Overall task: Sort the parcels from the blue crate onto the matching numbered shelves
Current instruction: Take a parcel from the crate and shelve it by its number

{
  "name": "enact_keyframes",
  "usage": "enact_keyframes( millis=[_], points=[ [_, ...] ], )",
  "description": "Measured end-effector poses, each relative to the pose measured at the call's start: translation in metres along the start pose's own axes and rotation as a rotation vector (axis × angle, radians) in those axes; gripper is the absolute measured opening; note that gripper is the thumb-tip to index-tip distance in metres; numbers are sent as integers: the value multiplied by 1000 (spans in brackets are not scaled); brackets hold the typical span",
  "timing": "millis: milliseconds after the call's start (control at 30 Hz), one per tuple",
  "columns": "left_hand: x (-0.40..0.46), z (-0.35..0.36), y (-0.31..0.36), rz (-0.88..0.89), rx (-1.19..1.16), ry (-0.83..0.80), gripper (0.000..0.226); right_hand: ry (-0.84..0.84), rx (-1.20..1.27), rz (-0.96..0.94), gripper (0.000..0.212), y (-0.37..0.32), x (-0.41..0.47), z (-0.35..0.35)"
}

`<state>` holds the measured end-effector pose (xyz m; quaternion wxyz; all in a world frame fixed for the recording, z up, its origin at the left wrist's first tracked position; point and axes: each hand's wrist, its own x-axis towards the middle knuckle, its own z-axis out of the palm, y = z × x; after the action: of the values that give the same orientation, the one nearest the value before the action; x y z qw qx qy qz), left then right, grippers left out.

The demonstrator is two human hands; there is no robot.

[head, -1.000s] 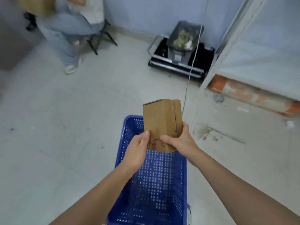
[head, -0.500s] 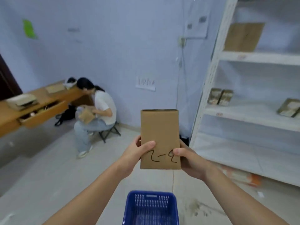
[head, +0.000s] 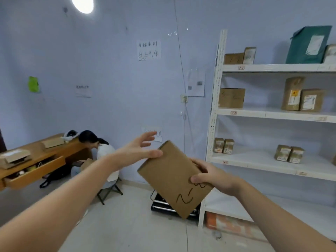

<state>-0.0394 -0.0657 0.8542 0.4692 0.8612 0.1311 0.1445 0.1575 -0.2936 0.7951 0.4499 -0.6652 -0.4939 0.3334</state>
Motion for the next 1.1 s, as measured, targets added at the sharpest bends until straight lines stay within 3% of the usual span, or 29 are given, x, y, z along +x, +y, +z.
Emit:
enact_keyframes(
  millis=[100, 167, 233, 300, 400, 500, 567, 633, 700, 900, 1100],
  points=[
    [-8, -4, 25, -83, 171, -275, 81, -100, -212, 24, 80, -28, -3, 1],
    [-12, -2, 31, -75, 179, -261, 63, -99, -292, 28, 87, -38, -3, 1],
    [-18, -4, 28, -39, 105, -144, 49, -11, -266, 6, 99, -41, -3, -4],
    [-23, -4, 20, -7, -52, 29, 43, 155, -72, -45, 111, -42, 0, -13],
    [-22, 6, 10, 25, -403, 341, 53, 325, 297, -112, 135, -46, 6, -16],
    [-13, 31, 12, 26, -776, 511, 67, 359, 478, -76, 163, -50, 15, 6],
    [-5, 56, 22, 21, -976, 530, 61, 305, 551, -68, 152, -52, 20, 23],
    [2, 80, 31, 15, -1098, 503, 52, 272, 562, -91, 120, -54, 22, 34],
    [11, 99, 34, 0, -1114, 452, 52, 348, 553, -109, 100, -51, 19, 29],
    [38, 136, 37, -54, -676, 178, 84, 474, 385, -122, 95, -16, -44, -46],
    [91, 214, 90, 73, -422, -176, 107, 413, 217, -111, 89, 13, -145, -146]
  ],
)
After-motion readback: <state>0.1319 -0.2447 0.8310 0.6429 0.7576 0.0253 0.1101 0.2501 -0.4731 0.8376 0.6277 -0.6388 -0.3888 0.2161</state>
